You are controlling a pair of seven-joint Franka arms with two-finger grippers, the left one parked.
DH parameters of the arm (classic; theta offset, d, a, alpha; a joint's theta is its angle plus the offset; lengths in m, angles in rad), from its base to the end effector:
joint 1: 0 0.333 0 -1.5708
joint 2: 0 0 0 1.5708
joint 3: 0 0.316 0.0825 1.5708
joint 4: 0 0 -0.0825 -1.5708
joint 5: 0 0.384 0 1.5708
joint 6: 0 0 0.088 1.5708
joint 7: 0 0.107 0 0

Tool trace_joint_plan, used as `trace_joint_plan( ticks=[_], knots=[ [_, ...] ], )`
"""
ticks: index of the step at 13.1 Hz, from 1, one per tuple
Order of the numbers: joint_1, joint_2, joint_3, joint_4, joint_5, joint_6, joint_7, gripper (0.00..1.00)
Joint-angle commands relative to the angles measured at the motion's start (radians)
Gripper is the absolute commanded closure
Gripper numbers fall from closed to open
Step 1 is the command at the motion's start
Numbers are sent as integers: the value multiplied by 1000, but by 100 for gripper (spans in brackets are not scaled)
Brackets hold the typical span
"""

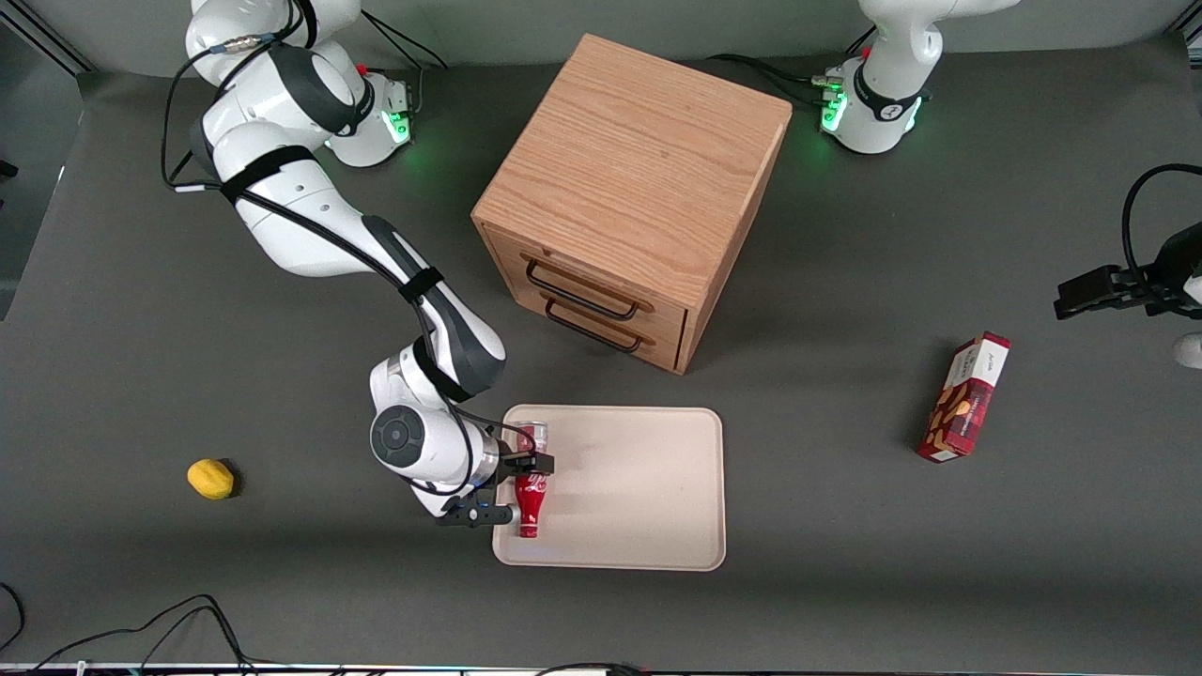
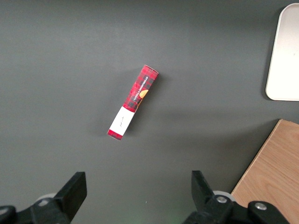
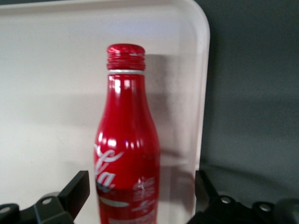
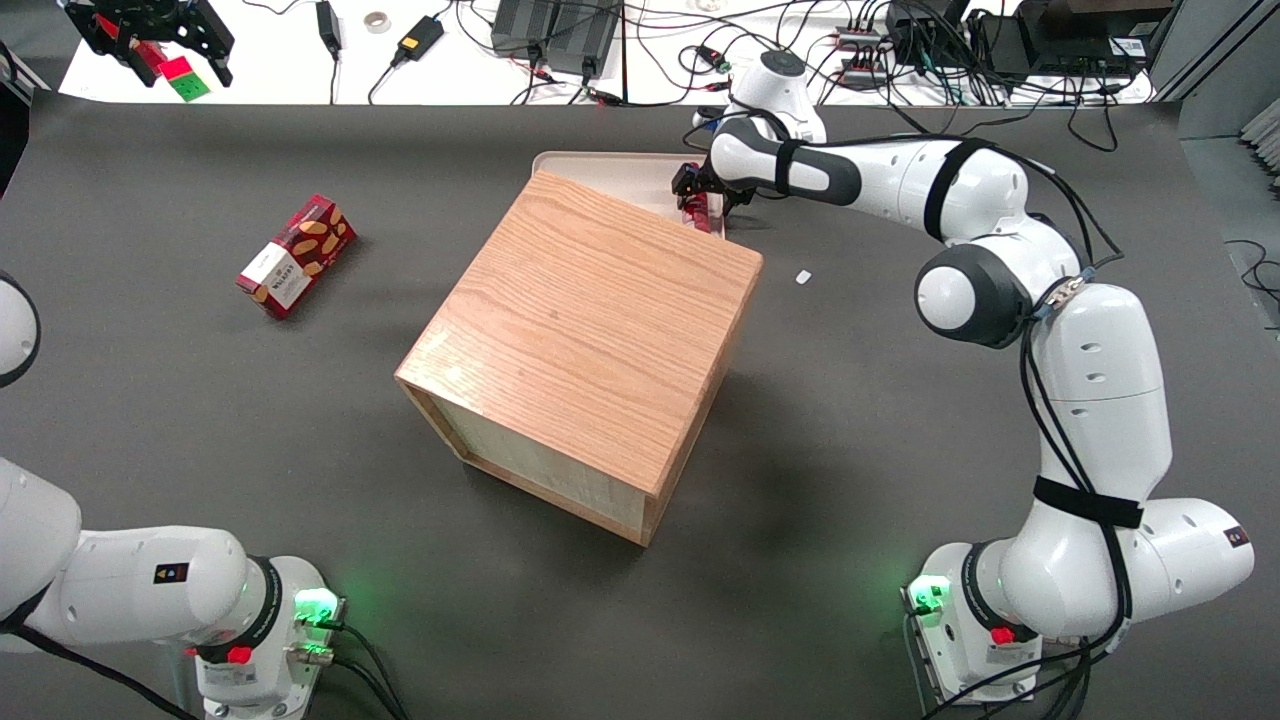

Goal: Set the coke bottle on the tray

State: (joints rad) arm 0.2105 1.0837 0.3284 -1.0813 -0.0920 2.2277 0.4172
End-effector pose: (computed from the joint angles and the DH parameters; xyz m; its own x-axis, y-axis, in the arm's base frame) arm 0.7132 0.3199 0.1838 1.0000 -0.0085 0.0028 -0.0076 -0.9730 -0.2306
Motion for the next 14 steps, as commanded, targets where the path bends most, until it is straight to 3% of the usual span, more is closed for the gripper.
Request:
trace_joint_plan(
  ticks=[1,4,6,9,10,12,14],
  knots=[
    [7,-51,-8,24,-11,-19,15,0],
    [-11,-209,-11,11,-14,-130,18,0],
    [-64,-373,-14,-49,-14,-318,15,0],
    [-86,-621,-145,-74,18,-708,18,0],
    [-97,-689,-204,-71,59,-806,17,0],
    [-92,-848,-323,-100,97,-942,12,0],
    [-97,-1017,-339,-229,101,-990,12,0]
  ],
)
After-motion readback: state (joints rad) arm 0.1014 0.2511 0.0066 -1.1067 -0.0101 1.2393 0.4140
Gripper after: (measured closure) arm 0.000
